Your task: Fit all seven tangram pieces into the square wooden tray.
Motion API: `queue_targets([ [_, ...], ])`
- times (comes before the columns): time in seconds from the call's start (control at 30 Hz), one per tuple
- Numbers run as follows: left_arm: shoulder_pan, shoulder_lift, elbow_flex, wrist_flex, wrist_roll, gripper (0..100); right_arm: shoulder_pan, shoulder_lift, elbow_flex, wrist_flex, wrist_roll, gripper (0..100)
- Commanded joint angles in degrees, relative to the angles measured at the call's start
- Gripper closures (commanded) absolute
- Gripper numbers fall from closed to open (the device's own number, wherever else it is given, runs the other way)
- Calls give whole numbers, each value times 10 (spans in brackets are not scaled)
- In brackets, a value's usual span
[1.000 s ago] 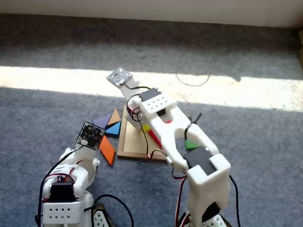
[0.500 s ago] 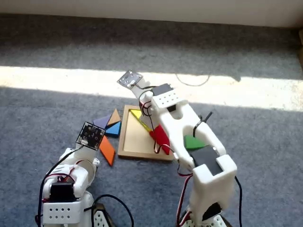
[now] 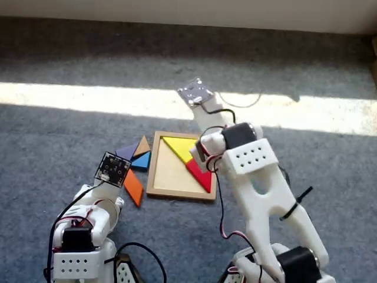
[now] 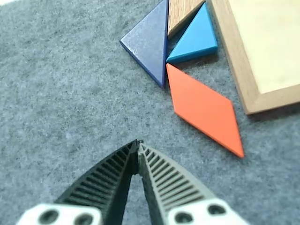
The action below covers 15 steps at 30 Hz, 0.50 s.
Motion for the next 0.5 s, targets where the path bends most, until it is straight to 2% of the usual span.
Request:
queue_targets([
  [0.0, -8, -18, -3, -9, -4, 995, 41, -68, 37, 1, -83, 886],
  [0.13, -11, -18, -5, -9, -4, 995, 65, -73, 98, 0, -115, 714],
  [0.47, -11, -18, -5, -9, -4, 995, 94, -73, 196, -122, -114, 700],
])
